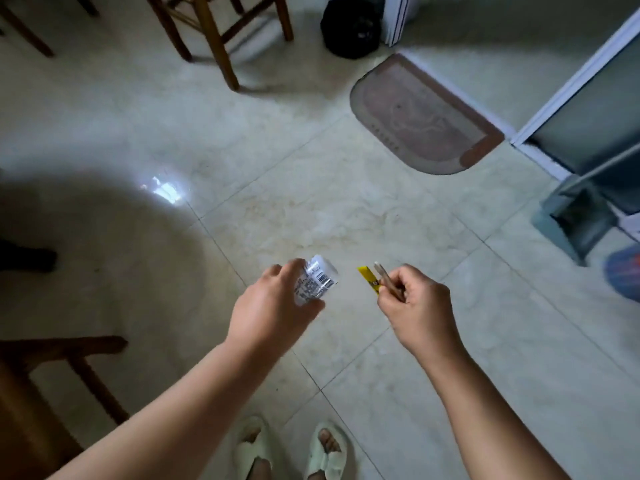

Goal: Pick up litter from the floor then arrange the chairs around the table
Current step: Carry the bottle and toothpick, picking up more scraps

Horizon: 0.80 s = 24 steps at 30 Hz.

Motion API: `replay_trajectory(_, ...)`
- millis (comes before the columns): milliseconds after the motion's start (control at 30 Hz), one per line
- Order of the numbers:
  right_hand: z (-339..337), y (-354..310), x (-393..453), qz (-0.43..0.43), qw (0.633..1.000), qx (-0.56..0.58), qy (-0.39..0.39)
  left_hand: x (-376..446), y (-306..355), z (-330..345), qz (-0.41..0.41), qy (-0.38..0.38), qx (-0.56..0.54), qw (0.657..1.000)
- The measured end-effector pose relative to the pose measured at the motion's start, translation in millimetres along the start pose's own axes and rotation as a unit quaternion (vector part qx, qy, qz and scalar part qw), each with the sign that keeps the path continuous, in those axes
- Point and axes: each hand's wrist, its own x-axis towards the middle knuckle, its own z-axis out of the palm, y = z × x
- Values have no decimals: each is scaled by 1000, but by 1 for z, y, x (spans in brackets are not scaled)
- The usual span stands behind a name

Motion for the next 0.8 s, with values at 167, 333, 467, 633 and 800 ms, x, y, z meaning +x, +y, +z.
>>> replay_trajectory(167,-108,-22,-10,18,997,24,70,-9,109,-35,94,-13,19,995)
replay_trajectory(333,-198,-16,-1,63,988,40,134,11,196,-44,149,-44,34,987)
replay_trajectory(467,-268,12,26,117,978,30,170,57,273,-30,176,-75,41,981)
replay_trajectory(633,-363,61,70,176,954,19,242,108,408,2,254,-122,62,957)
replay_trajectory(800,-458,112,81,237,913,34,331,127,544,50,338,-186,93,918)
